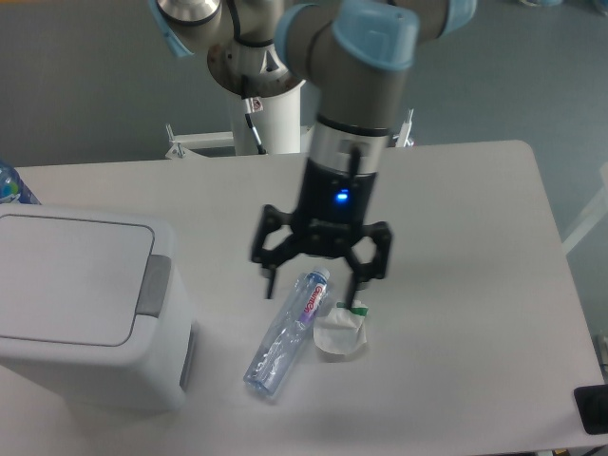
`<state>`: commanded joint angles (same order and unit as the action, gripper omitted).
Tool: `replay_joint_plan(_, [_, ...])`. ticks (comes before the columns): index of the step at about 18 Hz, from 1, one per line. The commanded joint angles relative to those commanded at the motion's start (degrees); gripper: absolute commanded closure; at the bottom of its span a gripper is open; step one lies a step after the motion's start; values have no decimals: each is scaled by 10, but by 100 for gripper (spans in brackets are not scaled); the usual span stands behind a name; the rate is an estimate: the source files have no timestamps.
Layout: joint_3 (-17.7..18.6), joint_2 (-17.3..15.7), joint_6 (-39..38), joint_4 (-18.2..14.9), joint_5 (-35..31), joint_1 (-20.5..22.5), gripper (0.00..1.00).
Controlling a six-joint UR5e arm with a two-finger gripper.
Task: Open the trash can
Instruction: 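Lower the gripper onto the trash can lid edge beside the bottle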
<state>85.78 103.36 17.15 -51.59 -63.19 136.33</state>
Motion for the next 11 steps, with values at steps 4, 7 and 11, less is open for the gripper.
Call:
replay_joint_plan(4, [4, 0, -55, -1, -4, -20, 0])
replay_joint_plan(7, [6, -3, -62, -2, -5, -34, 0])
replay_joint_plan(11, [16, -3, -64, -4, -11, -41, 0])
